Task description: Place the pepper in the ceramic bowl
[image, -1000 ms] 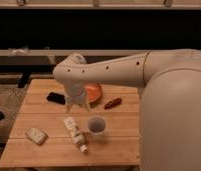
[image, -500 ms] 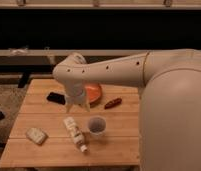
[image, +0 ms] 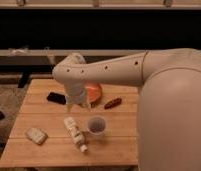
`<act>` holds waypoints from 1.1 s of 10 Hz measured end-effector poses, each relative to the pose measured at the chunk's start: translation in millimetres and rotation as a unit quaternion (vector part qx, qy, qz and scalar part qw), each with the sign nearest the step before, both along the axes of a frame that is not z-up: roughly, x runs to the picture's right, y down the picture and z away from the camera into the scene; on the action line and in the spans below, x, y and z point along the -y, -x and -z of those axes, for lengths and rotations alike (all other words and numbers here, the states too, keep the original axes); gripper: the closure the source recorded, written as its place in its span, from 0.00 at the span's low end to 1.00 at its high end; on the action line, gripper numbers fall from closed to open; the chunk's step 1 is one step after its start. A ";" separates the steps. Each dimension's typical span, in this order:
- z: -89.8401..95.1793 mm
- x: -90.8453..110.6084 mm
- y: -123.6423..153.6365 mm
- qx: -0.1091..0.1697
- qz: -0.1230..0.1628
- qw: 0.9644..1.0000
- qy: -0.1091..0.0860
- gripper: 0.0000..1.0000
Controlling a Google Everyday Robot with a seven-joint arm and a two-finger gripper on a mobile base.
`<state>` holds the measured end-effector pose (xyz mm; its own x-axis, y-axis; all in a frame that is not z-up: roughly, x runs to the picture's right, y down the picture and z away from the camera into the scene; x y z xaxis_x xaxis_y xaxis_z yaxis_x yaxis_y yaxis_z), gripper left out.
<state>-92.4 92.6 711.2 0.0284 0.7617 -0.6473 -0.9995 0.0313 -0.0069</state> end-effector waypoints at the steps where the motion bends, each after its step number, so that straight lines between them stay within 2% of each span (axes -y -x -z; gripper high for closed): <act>1: -6.1 7.7 -9.0 -0.010 -0.005 1.000 -0.003 0.35; 5: -51.4 59.3 -78.6 -0.058 -0.048 0.997 -0.025 0.35; 7: -79.2 80.0 -127.9 -0.080 -0.085 0.992 -0.046 0.35; 8: -87.2 82.1 -141.6 -0.086 -0.099 0.990 -0.050 0.35; 10: -124.1 78.2 -187.4 -0.106 -0.142 0.982 -0.062 0.35; 11: -133.9 73.3 -192.0 -0.109 -0.154 0.980 -0.062 0.35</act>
<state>99.7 19.3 845.1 -0.3433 0.7859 -0.5143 -0.9392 -0.2845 0.1922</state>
